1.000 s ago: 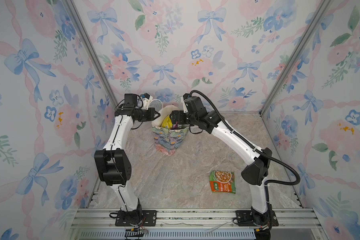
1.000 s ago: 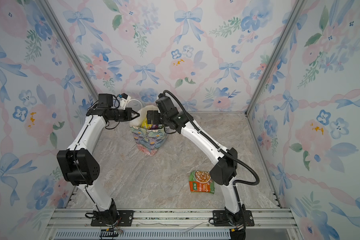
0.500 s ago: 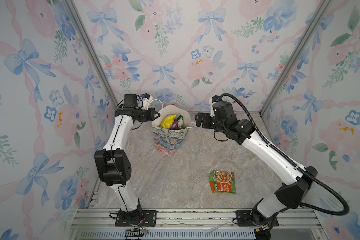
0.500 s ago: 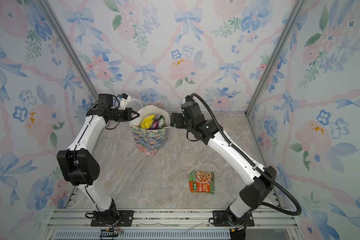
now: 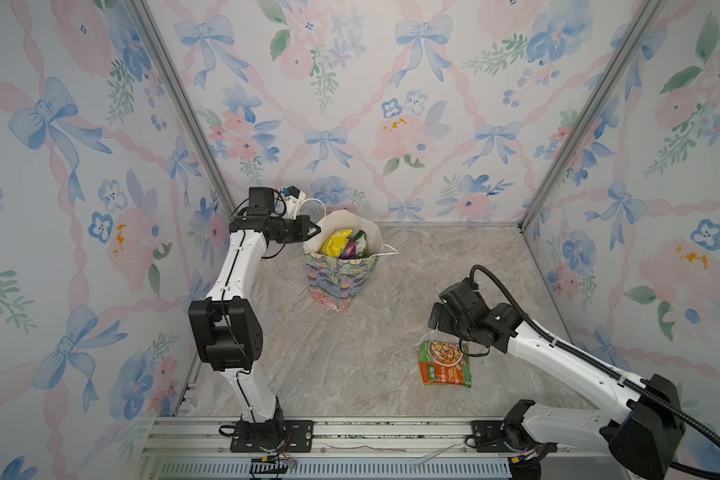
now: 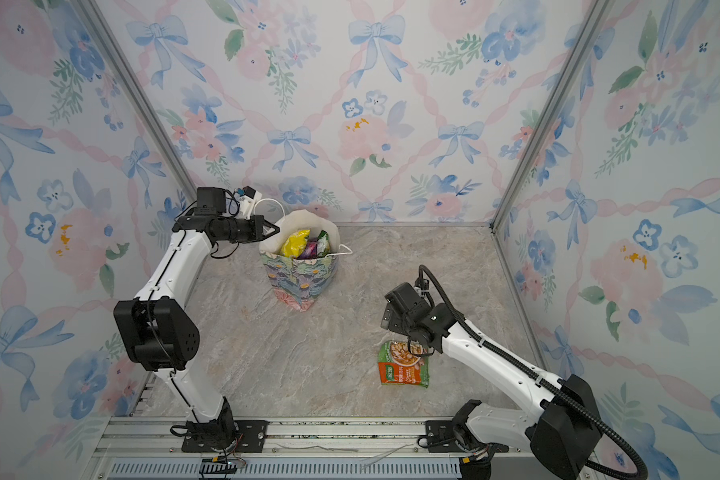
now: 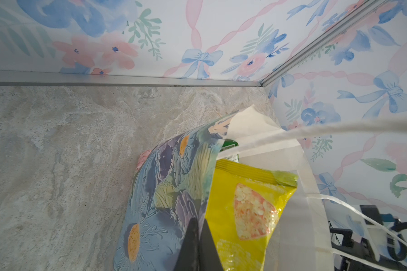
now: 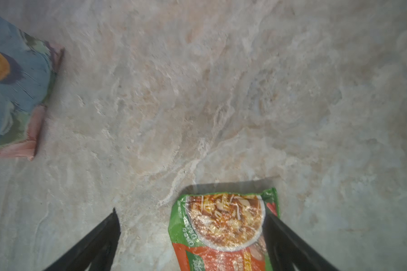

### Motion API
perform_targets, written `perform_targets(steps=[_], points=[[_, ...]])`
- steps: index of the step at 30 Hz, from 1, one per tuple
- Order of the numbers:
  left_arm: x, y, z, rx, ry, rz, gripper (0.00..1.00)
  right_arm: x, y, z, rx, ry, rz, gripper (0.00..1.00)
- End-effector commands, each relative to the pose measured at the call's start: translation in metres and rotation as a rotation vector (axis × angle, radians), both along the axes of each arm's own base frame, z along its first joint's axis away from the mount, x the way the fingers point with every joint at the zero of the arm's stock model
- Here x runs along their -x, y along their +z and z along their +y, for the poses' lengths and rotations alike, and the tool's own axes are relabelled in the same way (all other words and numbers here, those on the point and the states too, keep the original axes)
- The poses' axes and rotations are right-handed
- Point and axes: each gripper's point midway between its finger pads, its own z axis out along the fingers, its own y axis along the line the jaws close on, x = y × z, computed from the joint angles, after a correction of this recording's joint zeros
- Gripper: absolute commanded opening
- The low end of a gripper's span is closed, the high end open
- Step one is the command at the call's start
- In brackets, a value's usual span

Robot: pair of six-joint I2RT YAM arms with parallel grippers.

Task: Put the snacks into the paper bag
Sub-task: 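Move the right gripper to the red-green noodle packet, then grasp the red-green noodle packet with the right gripper and drag it nearer the bag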

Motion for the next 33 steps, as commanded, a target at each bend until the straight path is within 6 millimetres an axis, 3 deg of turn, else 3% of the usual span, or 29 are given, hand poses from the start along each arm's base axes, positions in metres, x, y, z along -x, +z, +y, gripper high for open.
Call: perform_targets(steps=[1,6,17,28,33], points=[[0.006,0.007,-0.003,0.006,-0.017,-0.016,0.00,0.026,-0.019,-0.012,0.007,-0.095,0.061,0.97],[0.005,0.006,-0.003,0.008,-0.018,-0.014,0.00,0.047,-0.045,-0.015,0.019,-0.100,0.116,0.97],[0.005,0.006,-0.003,0.005,-0.017,-0.013,0.00,0.053,-0.086,-0.002,0.006,-0.072,0.191,0.97],[0.005,0.004,-0.003,0.003,-0.015,-0.010,0.00,0.029,-0.104,0.032,0.060,0.091,0.212,0.97],[0.005,0.005,-0.002,0.001,-0.014,-0.012,0.00,0.003,-0.107,0.063,0.097,0.232,0.196,0.98]])
